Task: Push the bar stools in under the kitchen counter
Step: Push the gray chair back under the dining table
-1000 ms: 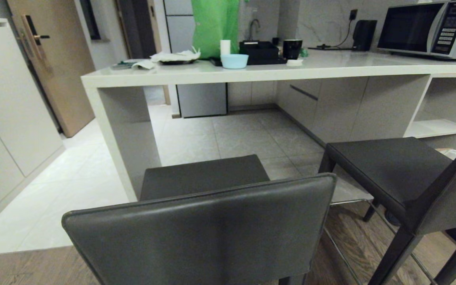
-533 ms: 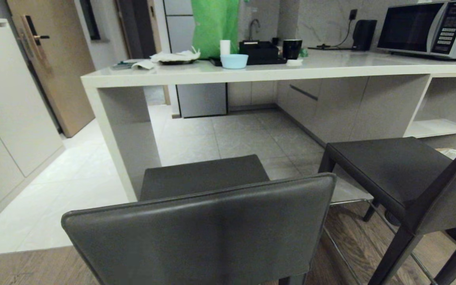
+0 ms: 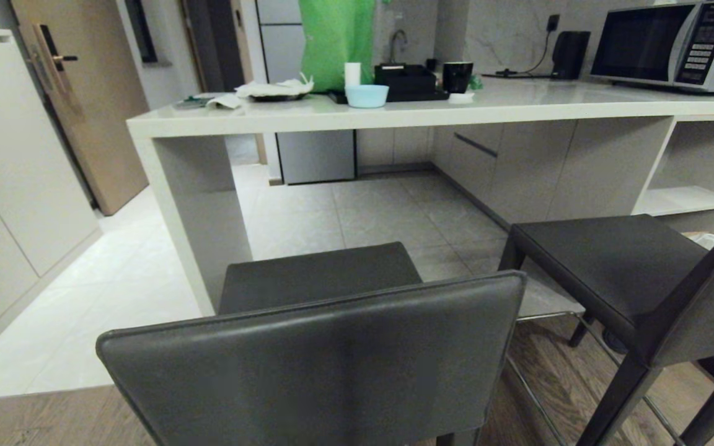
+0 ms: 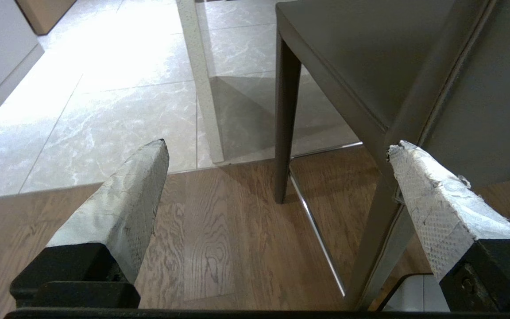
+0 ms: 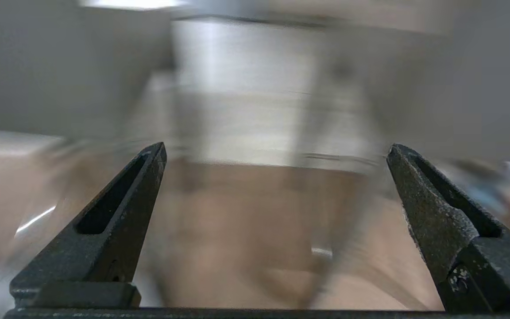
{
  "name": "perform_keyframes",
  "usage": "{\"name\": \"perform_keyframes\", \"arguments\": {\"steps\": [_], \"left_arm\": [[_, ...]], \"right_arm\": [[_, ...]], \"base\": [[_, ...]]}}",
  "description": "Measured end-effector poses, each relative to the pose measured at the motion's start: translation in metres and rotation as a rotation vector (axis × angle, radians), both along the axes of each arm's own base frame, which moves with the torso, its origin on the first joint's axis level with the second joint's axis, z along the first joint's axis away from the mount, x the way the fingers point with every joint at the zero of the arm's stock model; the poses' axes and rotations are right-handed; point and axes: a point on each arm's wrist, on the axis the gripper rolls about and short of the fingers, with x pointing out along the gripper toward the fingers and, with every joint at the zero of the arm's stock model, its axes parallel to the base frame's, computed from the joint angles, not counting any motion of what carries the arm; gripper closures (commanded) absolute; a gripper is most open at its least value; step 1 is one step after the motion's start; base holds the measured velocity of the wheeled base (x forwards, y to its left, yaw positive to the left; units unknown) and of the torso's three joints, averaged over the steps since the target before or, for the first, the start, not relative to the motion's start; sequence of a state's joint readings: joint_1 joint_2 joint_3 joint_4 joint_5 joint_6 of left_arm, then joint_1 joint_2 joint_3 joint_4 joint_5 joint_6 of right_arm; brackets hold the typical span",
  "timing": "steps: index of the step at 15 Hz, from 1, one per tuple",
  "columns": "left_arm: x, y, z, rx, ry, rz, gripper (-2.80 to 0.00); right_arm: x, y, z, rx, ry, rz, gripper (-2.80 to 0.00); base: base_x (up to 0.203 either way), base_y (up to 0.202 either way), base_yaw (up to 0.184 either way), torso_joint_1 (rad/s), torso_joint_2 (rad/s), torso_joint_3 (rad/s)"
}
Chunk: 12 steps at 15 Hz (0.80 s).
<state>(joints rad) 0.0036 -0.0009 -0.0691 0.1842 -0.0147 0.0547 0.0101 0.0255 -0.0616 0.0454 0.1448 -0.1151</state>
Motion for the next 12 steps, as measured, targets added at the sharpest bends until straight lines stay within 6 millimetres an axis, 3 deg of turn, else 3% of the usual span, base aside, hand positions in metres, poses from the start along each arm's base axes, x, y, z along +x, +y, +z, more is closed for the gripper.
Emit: {"name": "perform_keyframes", "arguments": {"steps": [2, 12], "left_arm": [[0.0000, -0.0005, 0.0000, 0.013, 0.000, -0.020, -2.80], [0.0002, -0.0001, -0.0005, 0.003, 0.001, -0.004, -2.80]], "right_arm": [[0.0025, -0.0023, -0.0086, -0.034, -0.014, -0.113, -2.80], [0.0029, -0.0023, -0.0128, -0.007, -0.008, -0.115, -2.80]], "base": [[0.000, 0.000, 0.000, 0.000, 0.00, 0.000], [0.000, 0.000, 0.000, 0.000, 0.00, 0.000]]}}
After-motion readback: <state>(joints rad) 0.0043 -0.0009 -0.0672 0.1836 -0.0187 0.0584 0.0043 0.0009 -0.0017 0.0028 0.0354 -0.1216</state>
